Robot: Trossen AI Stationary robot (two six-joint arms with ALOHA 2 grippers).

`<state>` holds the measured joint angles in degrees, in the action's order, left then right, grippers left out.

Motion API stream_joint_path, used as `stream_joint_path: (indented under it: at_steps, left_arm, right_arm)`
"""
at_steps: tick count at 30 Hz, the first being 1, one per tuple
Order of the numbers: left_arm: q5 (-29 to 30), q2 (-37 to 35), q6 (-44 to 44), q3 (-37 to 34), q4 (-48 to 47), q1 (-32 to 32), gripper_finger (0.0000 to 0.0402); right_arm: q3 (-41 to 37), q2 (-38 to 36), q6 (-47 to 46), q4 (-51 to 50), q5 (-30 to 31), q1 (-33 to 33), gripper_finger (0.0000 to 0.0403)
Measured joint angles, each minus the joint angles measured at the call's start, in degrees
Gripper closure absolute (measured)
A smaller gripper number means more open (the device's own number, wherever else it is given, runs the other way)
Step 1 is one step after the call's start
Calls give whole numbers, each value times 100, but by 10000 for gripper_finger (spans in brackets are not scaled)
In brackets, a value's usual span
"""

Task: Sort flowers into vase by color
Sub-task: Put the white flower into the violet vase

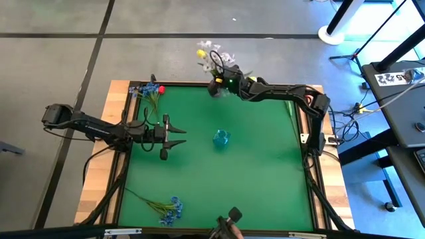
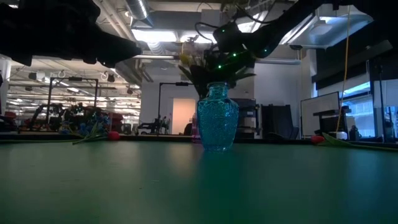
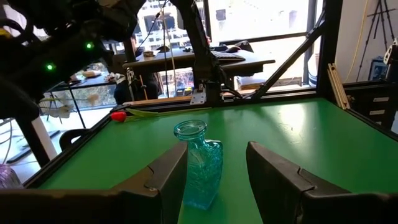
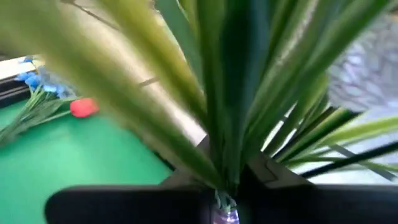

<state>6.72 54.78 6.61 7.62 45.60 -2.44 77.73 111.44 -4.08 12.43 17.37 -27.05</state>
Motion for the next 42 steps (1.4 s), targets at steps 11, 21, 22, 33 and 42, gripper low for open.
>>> stream_joint_path:
  at_steps: [11, 21, 22, 33, 42]
  left_arm:
    - [595, 0, -47, 0, -297, 0, 241]
    - [1499, -546, -555, 0, -1116, 0, 241]
    - [1582, -627, -593, 0, -1241, 0, 241]
    - [1637, -1132, -749, 0, -1804, 0, 241]
    - [1637, -1132, -749, 0, -1807, 0, 241]
  right_arm:
    - [453, -371, 153, -1743, -88, 109, 233]
    - [1526, -593, 173, -3029, -51, 575, 133]
    - [1612, -593, 174, -3131, -53, 608, 127]
    - [1722, -595, -171, -3584, -46, 516, 99]
    - [1722, -595, -200, -3788, 89, 462, 100]
